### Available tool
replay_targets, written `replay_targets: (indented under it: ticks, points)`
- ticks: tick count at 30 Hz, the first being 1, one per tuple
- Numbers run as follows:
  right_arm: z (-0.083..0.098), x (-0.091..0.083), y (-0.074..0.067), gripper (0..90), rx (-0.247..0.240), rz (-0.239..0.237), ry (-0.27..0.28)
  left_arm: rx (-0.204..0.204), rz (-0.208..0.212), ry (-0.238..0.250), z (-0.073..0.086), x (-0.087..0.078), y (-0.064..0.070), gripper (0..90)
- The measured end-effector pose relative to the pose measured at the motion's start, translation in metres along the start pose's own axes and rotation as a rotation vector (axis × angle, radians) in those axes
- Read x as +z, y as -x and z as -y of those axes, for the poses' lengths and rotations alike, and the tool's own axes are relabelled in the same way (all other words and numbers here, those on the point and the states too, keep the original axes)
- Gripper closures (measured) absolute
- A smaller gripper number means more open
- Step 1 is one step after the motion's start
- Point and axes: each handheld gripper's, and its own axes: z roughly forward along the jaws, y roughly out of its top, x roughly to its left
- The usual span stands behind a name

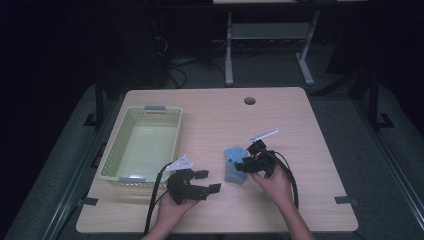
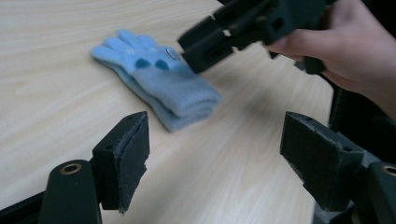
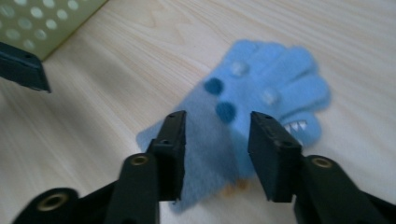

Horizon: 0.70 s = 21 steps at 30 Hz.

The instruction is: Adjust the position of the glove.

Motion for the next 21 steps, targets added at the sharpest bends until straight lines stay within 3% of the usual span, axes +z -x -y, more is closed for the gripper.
replay_targets:
  ticks: [3, 10, 13, 18, 21]
  points:
    - [0.007, -0.008, 0.006, 49.7, 0.053, -0.02, 0.04, -0.026, -0.018, -0.008, -0.008, 0.009, -0.003, 23.8]
    - [0.017, -0.01, 0.02, 40.9, 0.178, -0.067, 0.062, -0.16, -0.036, -0.061, -0.022, 0.034, -0.018, 27.9]
    - [0.021, -0.007, 0.023, 38.8, 0.208, -0.077, 0.072, -0.226, -0.021, -0.101, -0.026, 0.047, -0.027, 30.9]
    - [0.028, 0.0, 0.028, 38.7, 0.243, -0.1, 0.083, -0.334, 0.007, -0.111, -0.026, 0.059, -0.04, 35.4]
    - [0.034, 0.004, 0.032, 39.5, 0.281, -0.117, 0.09, -0.372, 0.002, -0.128, -0.025, 0.066, -0.044, 37.9]
